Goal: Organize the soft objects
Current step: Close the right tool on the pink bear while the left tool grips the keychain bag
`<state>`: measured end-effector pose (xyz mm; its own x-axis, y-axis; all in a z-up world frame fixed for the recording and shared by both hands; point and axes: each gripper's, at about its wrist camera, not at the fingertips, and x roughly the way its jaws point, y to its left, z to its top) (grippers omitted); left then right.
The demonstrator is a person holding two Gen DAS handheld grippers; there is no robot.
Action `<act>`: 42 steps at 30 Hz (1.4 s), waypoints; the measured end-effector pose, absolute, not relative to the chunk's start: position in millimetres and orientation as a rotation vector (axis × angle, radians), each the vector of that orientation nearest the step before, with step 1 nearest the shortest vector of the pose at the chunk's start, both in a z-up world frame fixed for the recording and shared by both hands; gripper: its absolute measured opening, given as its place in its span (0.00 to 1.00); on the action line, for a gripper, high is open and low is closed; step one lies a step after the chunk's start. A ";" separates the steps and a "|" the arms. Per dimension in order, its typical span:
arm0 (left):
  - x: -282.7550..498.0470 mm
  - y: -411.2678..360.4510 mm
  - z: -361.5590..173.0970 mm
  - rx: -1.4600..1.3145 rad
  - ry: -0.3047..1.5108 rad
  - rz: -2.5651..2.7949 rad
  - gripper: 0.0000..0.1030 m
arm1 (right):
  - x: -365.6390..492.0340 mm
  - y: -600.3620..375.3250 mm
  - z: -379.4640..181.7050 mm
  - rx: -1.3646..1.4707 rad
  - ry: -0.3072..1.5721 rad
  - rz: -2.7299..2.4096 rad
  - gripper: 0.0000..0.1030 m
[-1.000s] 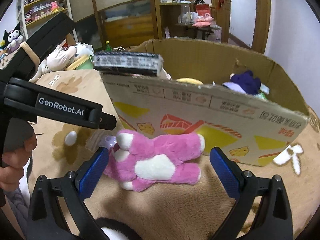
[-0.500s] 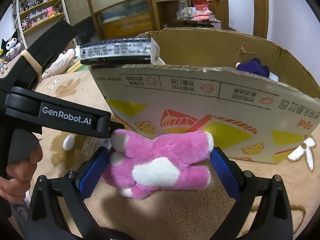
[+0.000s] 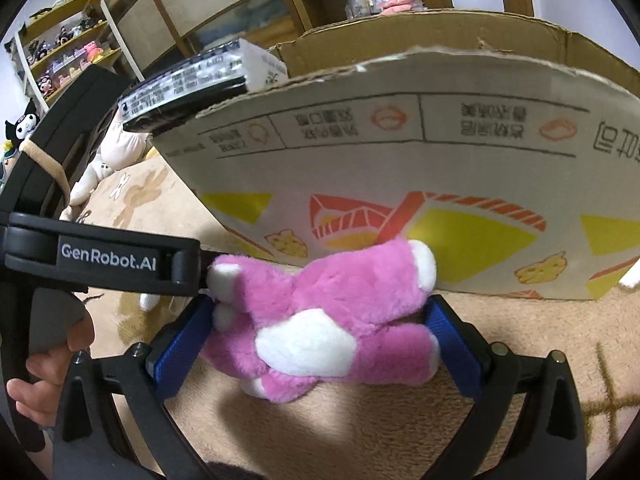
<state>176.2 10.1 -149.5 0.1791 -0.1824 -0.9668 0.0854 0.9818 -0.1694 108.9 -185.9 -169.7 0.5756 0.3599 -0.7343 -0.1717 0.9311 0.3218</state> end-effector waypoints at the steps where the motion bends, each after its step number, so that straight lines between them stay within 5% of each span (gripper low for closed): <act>1: 174.8 8.2 -149.8 -0.070 1.373 -0.188 0.86 | 109.1 -185.0 -169.2 0.220 0.906 0.316 1.00; 33: 171.1 -38.8 -169.6 -0.013 1.359 -0.218 0.87 | 80.8 -205.9 -151.2 0.154 0.903 0.199 0.99; 38: 154.2 -24.2 -173.7 -0.001 1.353 -0.205 0.72 | 81.3 -204.4 -154.1 0.138 0.910 0.211 0.99; 42: 151.0 -20.9 -176.6 -0.009 1.355 -0.197 0.72 | 84.0 -202.3 -152.3 0.125 0.902 0.211 0.98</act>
